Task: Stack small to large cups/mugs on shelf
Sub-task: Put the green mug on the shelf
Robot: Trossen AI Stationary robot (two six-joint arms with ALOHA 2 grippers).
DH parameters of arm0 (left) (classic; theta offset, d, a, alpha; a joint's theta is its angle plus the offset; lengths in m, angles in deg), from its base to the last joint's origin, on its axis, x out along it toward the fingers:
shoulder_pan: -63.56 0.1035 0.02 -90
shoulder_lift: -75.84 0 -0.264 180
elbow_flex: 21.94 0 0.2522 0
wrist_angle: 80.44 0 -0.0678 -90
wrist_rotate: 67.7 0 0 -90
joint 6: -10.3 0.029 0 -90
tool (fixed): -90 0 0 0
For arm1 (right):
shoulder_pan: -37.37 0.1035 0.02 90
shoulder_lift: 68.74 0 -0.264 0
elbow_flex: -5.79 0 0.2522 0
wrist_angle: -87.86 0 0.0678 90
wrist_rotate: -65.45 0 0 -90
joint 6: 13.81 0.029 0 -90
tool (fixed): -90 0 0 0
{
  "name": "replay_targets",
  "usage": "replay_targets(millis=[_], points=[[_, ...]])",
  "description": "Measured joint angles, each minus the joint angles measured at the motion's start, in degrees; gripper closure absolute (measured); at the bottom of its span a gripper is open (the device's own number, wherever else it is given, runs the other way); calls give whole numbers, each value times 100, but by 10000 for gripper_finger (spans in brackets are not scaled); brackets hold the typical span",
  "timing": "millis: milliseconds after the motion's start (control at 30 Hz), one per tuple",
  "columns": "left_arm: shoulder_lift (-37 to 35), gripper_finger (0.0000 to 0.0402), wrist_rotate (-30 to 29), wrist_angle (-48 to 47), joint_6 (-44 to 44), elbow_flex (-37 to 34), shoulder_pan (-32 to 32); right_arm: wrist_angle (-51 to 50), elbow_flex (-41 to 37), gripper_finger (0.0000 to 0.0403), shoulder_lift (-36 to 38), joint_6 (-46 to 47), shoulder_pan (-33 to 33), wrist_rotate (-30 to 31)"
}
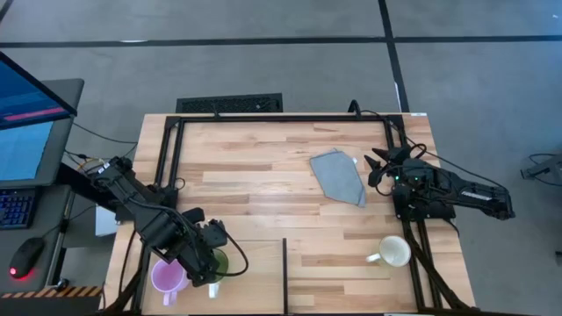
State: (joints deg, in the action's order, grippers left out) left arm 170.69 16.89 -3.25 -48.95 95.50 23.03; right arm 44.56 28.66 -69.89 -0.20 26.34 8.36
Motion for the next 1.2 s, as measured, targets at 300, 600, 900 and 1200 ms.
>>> replay_targets(millis=[300,600,900,1200], points=[[11,367,66,3,5,-13,0,0,0,187,0,0,2,0],[11,362,35,6,7,-13,0,0,0,187,-1,0,1,0],[9,362,15,23,26,-13,0,0,0,187,-2,-1,1,0],[9,361,13,52,-23,-13,0,0,0,187,-2,-2,0,0]])
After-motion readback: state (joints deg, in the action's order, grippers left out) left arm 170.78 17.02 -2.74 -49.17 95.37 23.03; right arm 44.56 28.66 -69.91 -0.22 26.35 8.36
